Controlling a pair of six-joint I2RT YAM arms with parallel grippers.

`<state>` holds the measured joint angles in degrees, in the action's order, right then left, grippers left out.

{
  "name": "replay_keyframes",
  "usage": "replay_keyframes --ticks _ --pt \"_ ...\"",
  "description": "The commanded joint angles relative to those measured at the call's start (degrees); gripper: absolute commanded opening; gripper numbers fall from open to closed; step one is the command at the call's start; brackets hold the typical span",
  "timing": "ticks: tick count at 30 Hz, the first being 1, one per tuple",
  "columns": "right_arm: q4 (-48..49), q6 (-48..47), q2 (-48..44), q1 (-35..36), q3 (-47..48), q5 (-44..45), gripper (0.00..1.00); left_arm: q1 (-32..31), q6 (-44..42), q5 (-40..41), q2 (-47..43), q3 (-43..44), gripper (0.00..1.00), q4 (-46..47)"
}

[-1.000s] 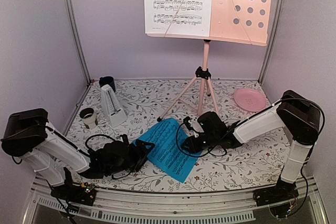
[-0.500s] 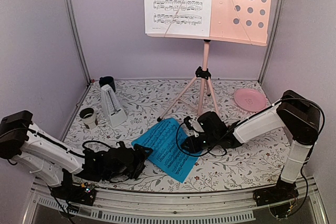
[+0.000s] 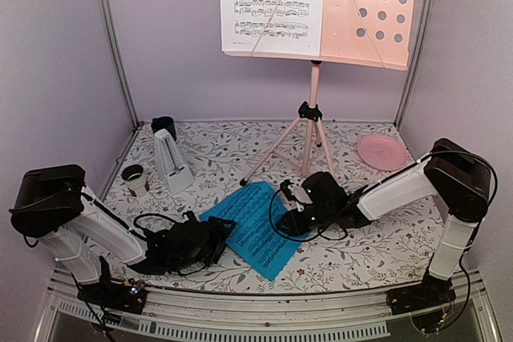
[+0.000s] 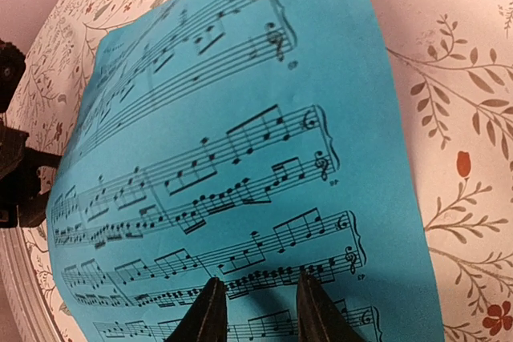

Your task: Set up the instrument practice props

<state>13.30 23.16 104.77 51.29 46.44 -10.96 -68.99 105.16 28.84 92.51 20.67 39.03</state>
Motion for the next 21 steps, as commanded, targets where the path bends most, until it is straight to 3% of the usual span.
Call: replay_keyframes --ticks 1,7,12,18,21 --pt "-4.77 0.52 -0.66 2.03 -2.15 -3.11 0.31 2.47 -4.74 0.39 2.45 1.14 0.69 4.27" --pt "-3.56 0.74 -3.9 3.64 -4.21 -5.87 0.31 3.11 -8.78 2.85 1.6 1.17 0.55 4.83" --pt "-2.08 1.09 -9.13 3.69 -6.63 -8.53 0.35 3.12 -13.1 4.03 -2.96 0.9 0.27 -0.76" --pt "-2.76 -0.95 -18.96 3.61 -7.36 -9.09 0.57 3.09 -29.9 3.5 -11.82 4.1 0.0 -13.24" --pt "-3.26 -1.82 -24.55 2.66 -7.31 -9.72 0.72 3.14 -42.96 1.5 -16.41 5.19 0.0 -15.68"
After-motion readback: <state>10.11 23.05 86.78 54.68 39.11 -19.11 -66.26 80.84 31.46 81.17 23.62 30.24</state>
